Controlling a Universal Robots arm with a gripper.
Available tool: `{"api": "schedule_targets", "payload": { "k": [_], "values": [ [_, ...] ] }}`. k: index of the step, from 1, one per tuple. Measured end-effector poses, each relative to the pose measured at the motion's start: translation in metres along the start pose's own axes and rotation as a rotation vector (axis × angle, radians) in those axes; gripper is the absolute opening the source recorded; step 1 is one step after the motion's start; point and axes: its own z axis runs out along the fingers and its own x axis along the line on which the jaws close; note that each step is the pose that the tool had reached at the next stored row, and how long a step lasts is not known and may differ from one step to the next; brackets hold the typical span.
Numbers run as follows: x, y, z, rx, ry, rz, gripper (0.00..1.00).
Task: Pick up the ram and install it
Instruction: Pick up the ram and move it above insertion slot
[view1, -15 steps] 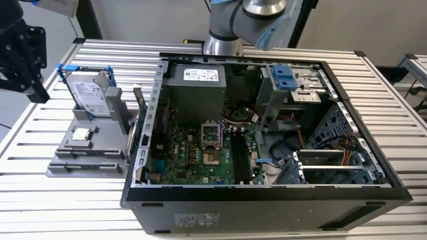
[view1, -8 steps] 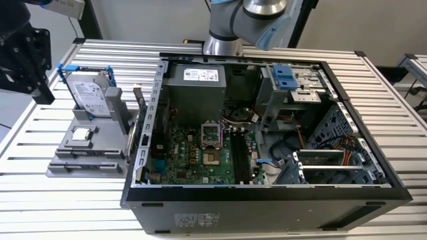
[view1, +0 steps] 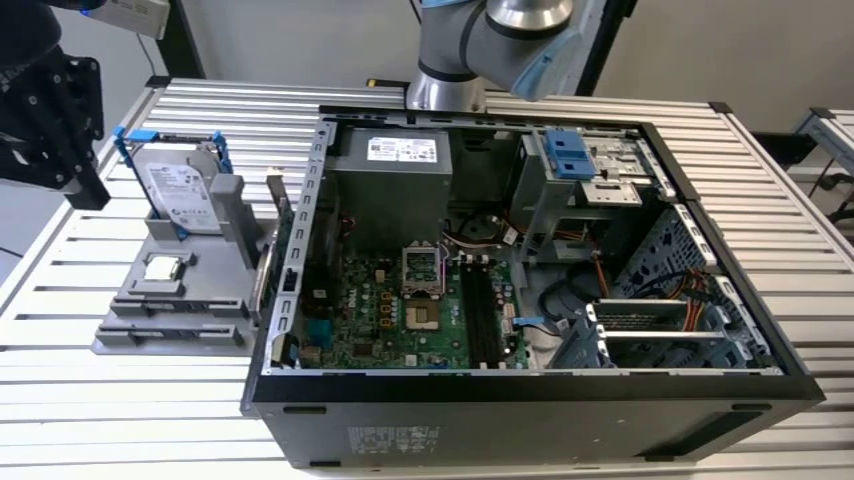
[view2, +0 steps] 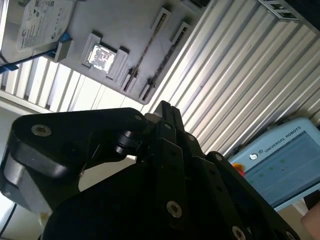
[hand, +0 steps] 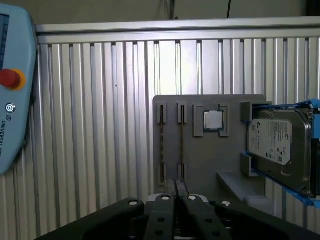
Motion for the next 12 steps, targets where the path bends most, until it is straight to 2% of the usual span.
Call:
{"api": "schedule_targets", "payload": {
  "k": [12],
  "values": [
    [-0.0001,-0.0003,0.0004,0.0002,-0.0002,0.0,1.0]
  ]
}}
